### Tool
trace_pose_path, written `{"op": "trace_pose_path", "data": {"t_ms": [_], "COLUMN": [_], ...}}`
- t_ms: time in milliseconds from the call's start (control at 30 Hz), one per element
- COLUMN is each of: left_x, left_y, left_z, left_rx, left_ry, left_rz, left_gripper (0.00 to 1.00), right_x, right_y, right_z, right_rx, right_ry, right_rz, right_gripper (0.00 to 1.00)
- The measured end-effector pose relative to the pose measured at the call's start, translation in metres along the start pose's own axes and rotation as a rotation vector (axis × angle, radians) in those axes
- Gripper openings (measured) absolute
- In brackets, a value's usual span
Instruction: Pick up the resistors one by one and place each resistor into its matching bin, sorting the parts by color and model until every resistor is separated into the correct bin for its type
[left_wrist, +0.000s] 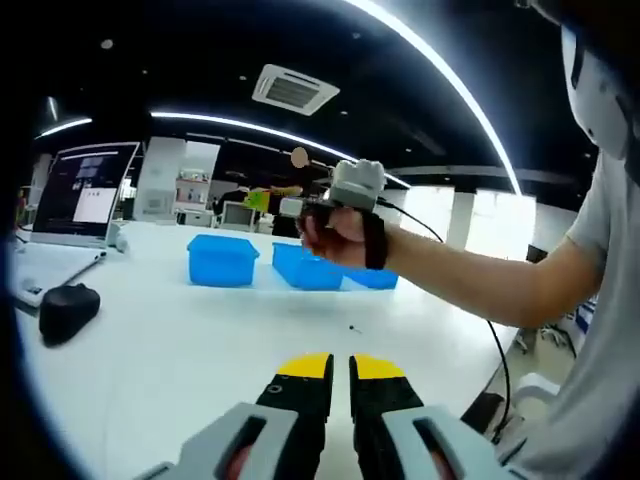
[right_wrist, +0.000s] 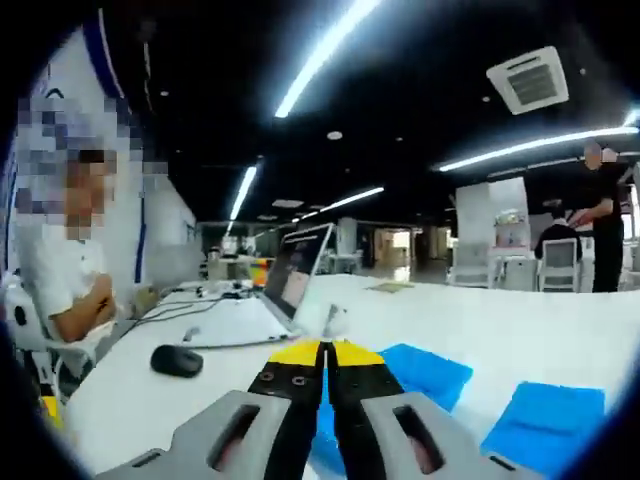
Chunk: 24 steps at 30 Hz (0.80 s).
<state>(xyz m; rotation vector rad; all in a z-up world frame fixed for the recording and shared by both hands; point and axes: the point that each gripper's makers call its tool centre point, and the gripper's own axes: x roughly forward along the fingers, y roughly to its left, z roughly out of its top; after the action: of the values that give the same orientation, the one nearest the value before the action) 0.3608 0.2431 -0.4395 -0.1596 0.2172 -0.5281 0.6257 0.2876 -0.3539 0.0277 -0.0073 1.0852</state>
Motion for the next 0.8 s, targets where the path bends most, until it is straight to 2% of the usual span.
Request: {"op": "trace_pose_path", "data": {"t_ms": [167,200,233,300,367,667,733,800], "left_x": [-0.004,-0.005,-0.005,-0.004,-0.003,0.001,0.002,0.003], "left_y": [0.006,0.007,0.008,0.009,0.008,0.009,0.008,0.008], "left_z": [0.001,0.0,-0.001,-0.003,-0.002,0.002,0.002,0.002], "left_rx": [-0.005,-0.007,-0.007,-0.008,-0.009,-0.01,-0.005,-0.004], "left_ry": [-0.007,-0.003,-0.001,0.005,0.004,-0.002,0.004,0.004], "left_rz": [0.013,0.016,0.018,0.018,0.015,0.013,0.012,0.01], "left_gripper": [0.1,0.1,0.1,0.1,0.1,0.1,0.1,0.1], "right_x": [0.007,0.006,0.005,0.005,0.003,-0.005,-0.009,-0.016], "right_y": [-0.009,-0.019,-0.027,-0.032,-0.028,-0.029,-0.025,-0.016], "right_z": [-0.014,-0.017,-0.021,-0.02,-0.018,0.002,0.007,0.01], "right_rx": [0.011,0.028,0.032,0.038,0.052,0.027,0.005,-0.062], "right_ry": [0.016,0.028,0.042,0.03,0.028,0.007,0.011,0.039], "right_rz": [-0.014,-0.064,-0.1,-0.111,-0.102,-0.071,-0.04,0.022], "right_gripper": [0.05,0.09,0.17,0.33,0.28,0.24,0.22,0.21]}}
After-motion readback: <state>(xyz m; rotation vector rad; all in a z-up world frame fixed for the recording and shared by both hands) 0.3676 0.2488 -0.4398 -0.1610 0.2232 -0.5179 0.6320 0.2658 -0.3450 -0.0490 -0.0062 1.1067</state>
